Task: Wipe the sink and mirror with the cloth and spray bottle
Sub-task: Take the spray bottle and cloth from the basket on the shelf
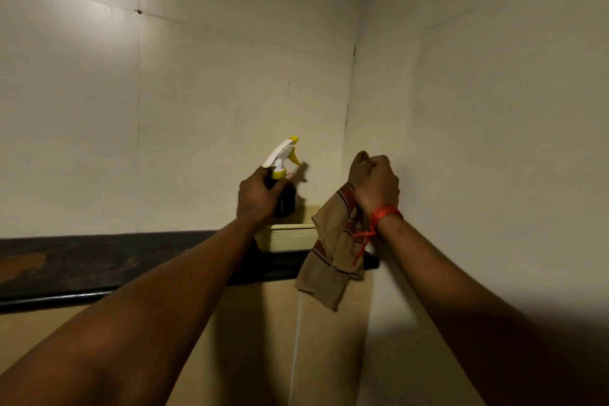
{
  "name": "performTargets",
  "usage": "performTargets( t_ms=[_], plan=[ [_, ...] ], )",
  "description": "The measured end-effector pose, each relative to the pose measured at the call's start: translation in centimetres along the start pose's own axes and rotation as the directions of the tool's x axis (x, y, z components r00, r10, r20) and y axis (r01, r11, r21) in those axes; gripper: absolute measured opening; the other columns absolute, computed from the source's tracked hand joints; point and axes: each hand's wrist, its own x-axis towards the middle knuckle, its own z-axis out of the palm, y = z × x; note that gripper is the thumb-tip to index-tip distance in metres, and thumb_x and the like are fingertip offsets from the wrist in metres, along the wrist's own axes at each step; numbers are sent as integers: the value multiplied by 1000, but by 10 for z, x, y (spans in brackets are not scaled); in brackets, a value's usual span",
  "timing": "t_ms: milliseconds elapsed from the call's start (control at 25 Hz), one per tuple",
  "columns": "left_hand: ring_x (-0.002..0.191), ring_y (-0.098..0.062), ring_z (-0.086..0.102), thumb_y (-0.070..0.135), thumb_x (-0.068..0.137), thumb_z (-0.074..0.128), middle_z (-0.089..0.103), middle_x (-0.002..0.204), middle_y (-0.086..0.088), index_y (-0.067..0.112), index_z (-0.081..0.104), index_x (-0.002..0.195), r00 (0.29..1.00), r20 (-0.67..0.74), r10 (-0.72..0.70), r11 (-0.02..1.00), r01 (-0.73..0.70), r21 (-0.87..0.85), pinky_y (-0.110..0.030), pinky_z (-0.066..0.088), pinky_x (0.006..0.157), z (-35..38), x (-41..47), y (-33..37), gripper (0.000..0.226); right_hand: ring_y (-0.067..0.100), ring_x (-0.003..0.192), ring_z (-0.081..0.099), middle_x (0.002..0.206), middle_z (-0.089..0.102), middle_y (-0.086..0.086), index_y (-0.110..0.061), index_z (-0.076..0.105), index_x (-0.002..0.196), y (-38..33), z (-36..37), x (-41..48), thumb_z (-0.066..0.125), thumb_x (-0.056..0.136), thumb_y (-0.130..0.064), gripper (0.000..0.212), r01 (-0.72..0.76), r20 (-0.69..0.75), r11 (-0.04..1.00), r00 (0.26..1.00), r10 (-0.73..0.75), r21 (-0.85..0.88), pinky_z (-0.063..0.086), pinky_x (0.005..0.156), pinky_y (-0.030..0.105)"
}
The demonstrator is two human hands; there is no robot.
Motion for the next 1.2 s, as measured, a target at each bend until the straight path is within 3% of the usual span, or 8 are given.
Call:
performTargets(
  t_ms=[200,320,400,600,720,880,1040,1200],
  plan=[
    [103,-18,64,47,94,63,69,110,1,19,65,127,999,13,-49,939,50,-339,-27,49,87,-13,-11,44,43,22,90,62,94,65,-2,-15,59,115,-30,-38,-15,44,105,-27,21,99,-235,962,971,-38,255,44,74,28],
    [96,-24,68,52,94,61,69,100,0,19,62,126,960,145,-239,771,279,-573,-33,55,79,-24,-26,76,46,5,75,55,80,52,-21,-16,60,117,-50,-51,-28,47,106,-30,21,65,-240,942,971,17,328,43,67,18],
    [84,-25,68,56,92,60,66,89,-2,18,63,117,912,287,-293,638,411,-651,-39,58,77,-33,-39,93,46,-3,72,54,80,54,-22,-16,61,116,-55,-60,-36,48,106,-31,22,11,-200,918,977,75,397,41,61,12],
    [82,-27,65,35,84,78,66,84,-7,17,69,91,844,503,-186,624,497,-603,-36,56,79,-83,-90,130,22,14,79,63,89,65,0,1,65,121,-80,-108,-87,56,104,-20,28,-170,-15,756,973,232,633,49,56,7],
    [89,-36,68,25,81,77,67,94,-23,10,63,97,727,680,-96,607,584,-539,-54,57,91,-123,-132,147,26,26,95,68,108,71,15,2,65,127,-89,-144,-139,60,101,-23,37,-361,288,561,932,219,745,57,86,31],
    [73,-31,76,12,93,63,63,94,-23,6,56,102,534,845,18,557,697,-452,-37,61,65,-180,-204,174,14,30,103,67,116,67,19,0,64,121,-105,-198,-231,60,95,-25,36,-470,438,406,882,176,783,46,109,45],
    [72,-28,77,14,93,63,63,86,-16,10,60,99,433,895,108,557,720,-415,-34,63,64,-221,-276,201,8,27,81,77,91,77,17,0,75,94,-126,-268,-330,44,107,-23,41,-434,373,311,897,237,846,65,75,37],
    [73,-29,77,15,93,65,63,85,-10,10,68,111,338,924,178,512,770,-380,-34,62,64,-243,-355,242,20,32,86,75,98,76,18,-3,76,102,-144,-339,-428,43,104,-35,46,-420,315,258,877,364,870,62,80,44]
  ],
)
